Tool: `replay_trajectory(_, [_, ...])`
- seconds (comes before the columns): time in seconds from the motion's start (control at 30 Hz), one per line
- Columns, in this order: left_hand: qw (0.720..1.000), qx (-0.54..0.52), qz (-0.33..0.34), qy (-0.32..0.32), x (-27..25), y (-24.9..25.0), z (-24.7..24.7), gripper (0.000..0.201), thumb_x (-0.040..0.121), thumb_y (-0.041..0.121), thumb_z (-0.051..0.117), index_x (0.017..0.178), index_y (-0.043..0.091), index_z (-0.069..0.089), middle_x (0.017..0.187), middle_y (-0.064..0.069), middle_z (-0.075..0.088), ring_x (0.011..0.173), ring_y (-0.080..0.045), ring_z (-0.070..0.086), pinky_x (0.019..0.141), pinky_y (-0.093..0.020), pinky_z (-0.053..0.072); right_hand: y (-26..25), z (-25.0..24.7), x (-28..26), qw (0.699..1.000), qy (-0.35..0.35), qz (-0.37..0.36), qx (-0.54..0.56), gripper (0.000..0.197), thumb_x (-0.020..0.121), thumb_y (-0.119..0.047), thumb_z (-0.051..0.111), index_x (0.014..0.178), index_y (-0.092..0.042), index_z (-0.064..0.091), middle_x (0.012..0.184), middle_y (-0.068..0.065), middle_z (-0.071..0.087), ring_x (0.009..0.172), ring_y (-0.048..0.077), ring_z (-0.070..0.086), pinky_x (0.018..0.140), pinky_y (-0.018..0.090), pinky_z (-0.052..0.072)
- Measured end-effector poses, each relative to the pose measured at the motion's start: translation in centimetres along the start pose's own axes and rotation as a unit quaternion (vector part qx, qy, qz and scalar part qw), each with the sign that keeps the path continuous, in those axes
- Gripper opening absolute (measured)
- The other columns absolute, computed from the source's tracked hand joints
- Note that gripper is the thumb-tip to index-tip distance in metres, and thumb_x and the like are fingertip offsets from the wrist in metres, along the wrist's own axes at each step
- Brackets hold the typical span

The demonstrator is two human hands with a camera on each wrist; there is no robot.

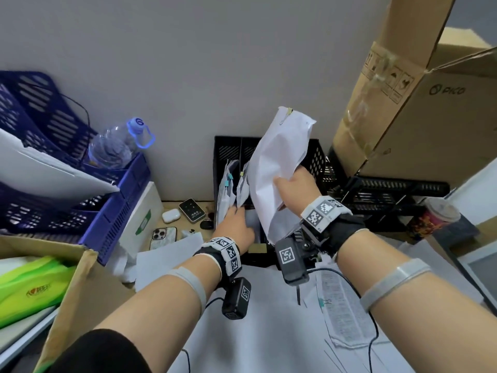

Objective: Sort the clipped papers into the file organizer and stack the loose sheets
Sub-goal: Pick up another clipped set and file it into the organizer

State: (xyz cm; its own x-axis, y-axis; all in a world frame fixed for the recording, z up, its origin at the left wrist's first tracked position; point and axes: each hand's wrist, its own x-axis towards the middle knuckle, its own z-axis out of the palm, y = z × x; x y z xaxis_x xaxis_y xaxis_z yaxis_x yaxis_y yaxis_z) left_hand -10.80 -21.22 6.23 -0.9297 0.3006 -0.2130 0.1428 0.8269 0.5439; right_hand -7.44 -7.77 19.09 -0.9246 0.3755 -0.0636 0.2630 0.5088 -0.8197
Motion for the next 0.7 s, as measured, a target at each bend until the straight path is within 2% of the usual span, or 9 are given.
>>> replay_trajectory(0.07, [1.0,-0.011,-0.002,-0.002,0.1,0.1,-0.1,0.051,0.082,0.016,0.048,0.133,0.012,0.045,0.138,-0.008,0.043,0.12,-0.035,0.054,0.094,-0.039,0.047,0.4,0.5,0.5,0.999,0.003,0.009,-0.039,0.032,0.088,-0.016,0.052,0.114,0.001,0.061,0.109,0.017,0.068,0.097,0.037,0.065,0.086,0.043,0.056])
replay_trajectory(0.17, [0.999,-0.03,-0.008,0.011,0.3,0.1,-0.3,0.051,0.087,0.014,0.049,0.137,0.009,0.045,0.14,-0.011,0.044,0.124,-0.033,0.052,0.099,-0.035,0.044,0.3,0.6,0.9,0.999,0.008,0.021,-0.043,0.026,0.086,-0.011,0.049,0.106,-0.002,0.062,0.105,0.019,0.067,0.094,0.04,0.065,0.082,0.043,0.056])
replay_trajectory(0.3, [0.997,-0.07,-0.022,0.014,0.5,0.4,-0.6,0.053,0.091,0.014,0.05,0.142,0.003,0.041,0.147,-0.015,0.038,0.135,-0.031,0.043,0.109,-0.033,0.036,0.4,0.0,1.1,0.998,0.041,0.03,-0.033,0.02,0.079,-0.01,0.046,0.093,-0.009,0.061,0.093,0.014,0.064,0.088,0.041,0.064,0.08,0.047,0.057])
replay_trajectory(0.4, [0.996,-0.082,-0.036,0.017,0.7,0.7,-0.7,0.043,0.091,0.017,0.051,0.131,0.001,0.049,0.142,-0.016,0.04,0.125,-0.033,0.049,0.105,-0.035,0.04,1.2,0.4,0.2,0.996,0.025,0.051,-0.068,0.009,0.081,-0.009,0.045,0.074,-0.014,0.049,0.084,0.012,0.057,0.083,0.04,0.065,0.07,0.036,0.051])
replay_trajectory(0.47, [0.996,-0.082,-0.026,0.013,0.9,0.9,-0.6,0.039,0.091,0.017,0.05,0.127,0.0,0.05,0.141,-0.015,0.041,0.119,-0.033,0.053,0.101,-0.035,0.044,1.7,1.0,0.0,0.996,-0.005,0.055,-0.077,0.022,0.082,-0.008,0.044,0.065,-0.02,0.04,0.075,0.011,0.056,0.071,0.04,0.065,0.063,0.033,0.051])
replay_trajectory(0.53, [0.997,-0.08,-0.008,0.015,0.9,1.0,-0.7,0.037,0.092,0.016,0.049,0.125,-0.001,0.05,0.138,-0.015,0.043,0.114,-0.033,0.054,0.097,-0.035,0.045,1.8,1.5,0.2,0.996,-0.028,0.036,-0.076,0.014,0.085,-0.009,0.042,0.073,-0.014,0.049,0.081,0.015,0.061,0.069,0.041,0.066,0.066,0.043,0.058])
replay_trajectory(0.57, [0.997,-0.08,-0.002,0.018,0.8,1.0,-0.7,0.037,0.091,0.015,0.048,0.125,0.0,0.05,0.136,-0.015,0.045,0.112,-0.032,0.055,0.096,-0.035,0.045,1.7,1.6,0.4,0.997,-0.029,0.02,-0.068,0.013,0.087,-0.01,0.042,0.087,-0.01,0.055,0.093,0.016,0.064,0.073,0.043,0.067,0.07,0.048,0.059])
replay_trajectory(0.63, [0.996,-0.085,0.005,0.023,0.7,0.9,-0.8,0.036,0.091,0.015,0.048,0.125,0.002,0.051,0.134,-0.014,0.047,0.111,-0.031,0.054,0.096,-0.034,0.045,1.8,1.9,1.1,0.999,-0.014,0.01,-0.037,0.028,0.091,-0.012,0.04,0.115,-0.007,0.055,0.109,0.015,0.062,0.073,0.044,0.068,0.067,0.048,0.06])
replay_trajectory(0.7, [0.995,-0.093,0.013,0.033,0.5,0.7,-0.9,0.025,0.09,0.012,0.049,0.112,0.003,0.053,0.126,-0.014,0.05,0.101,-0.031,0.054,0.089,-0.033,0.045,1.8,2.3,1.6,1.0,0.007,0.024,0.01,0.026,0.093,-0.017,0.041,0.112,-0.004,0.053,0.108,0.015,0.063,0.069,0.043,0.07,0.065,0.047,0.061])
